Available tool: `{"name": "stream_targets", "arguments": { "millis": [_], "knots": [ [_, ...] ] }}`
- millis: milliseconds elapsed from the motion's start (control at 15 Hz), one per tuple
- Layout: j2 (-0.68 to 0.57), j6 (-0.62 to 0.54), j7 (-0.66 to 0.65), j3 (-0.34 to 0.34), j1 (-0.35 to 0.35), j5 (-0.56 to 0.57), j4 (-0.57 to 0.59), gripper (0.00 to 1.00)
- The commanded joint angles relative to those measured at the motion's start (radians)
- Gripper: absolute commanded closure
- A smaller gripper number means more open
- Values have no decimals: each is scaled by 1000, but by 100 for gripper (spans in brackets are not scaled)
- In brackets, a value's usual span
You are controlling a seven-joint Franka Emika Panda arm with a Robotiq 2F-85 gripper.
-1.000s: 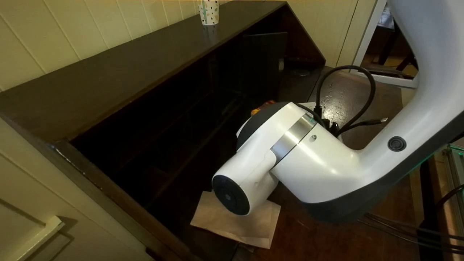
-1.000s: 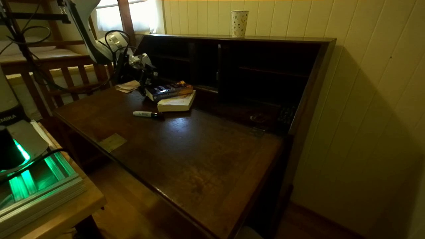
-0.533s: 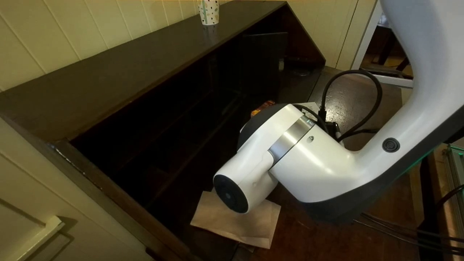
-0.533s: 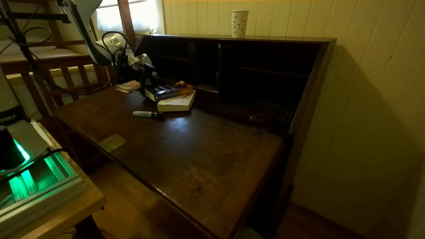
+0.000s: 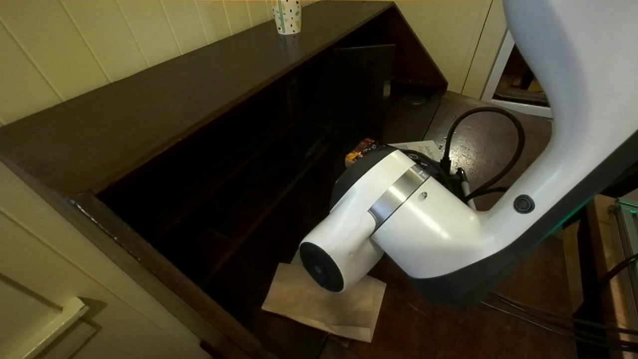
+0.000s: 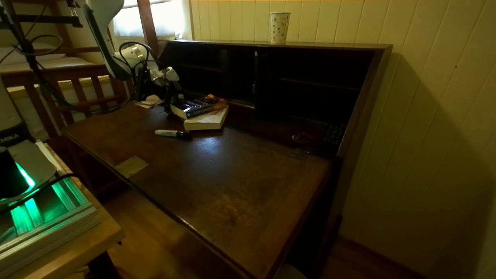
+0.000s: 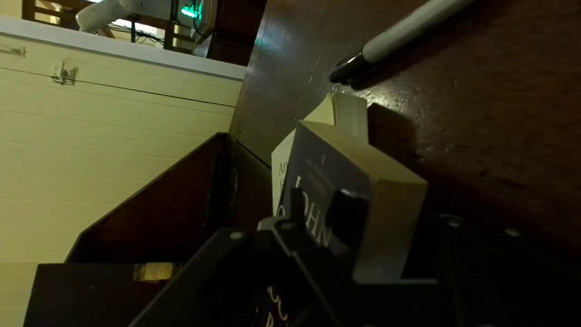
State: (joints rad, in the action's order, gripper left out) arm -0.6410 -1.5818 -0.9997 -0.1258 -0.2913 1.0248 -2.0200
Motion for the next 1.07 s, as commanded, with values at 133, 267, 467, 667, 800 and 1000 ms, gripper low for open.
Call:
{"name": "stream_targets", "arguments": {
  "millis": [133,267,467,667,800,1000],
  "knots": [
    [-55,10,-21,1,13,-28,47,88],
    [-59,16,-25,1,14,-29,51,94],
    [-43,15,-28,-4,13,-29,47,93],
    [-11,6,-41,-11,9,-21,32,93],
    [18,-3,-53,-17,9,-20,20,93],
    [66,-7,-70,-27,8,-28,4,93]
  ]
}}
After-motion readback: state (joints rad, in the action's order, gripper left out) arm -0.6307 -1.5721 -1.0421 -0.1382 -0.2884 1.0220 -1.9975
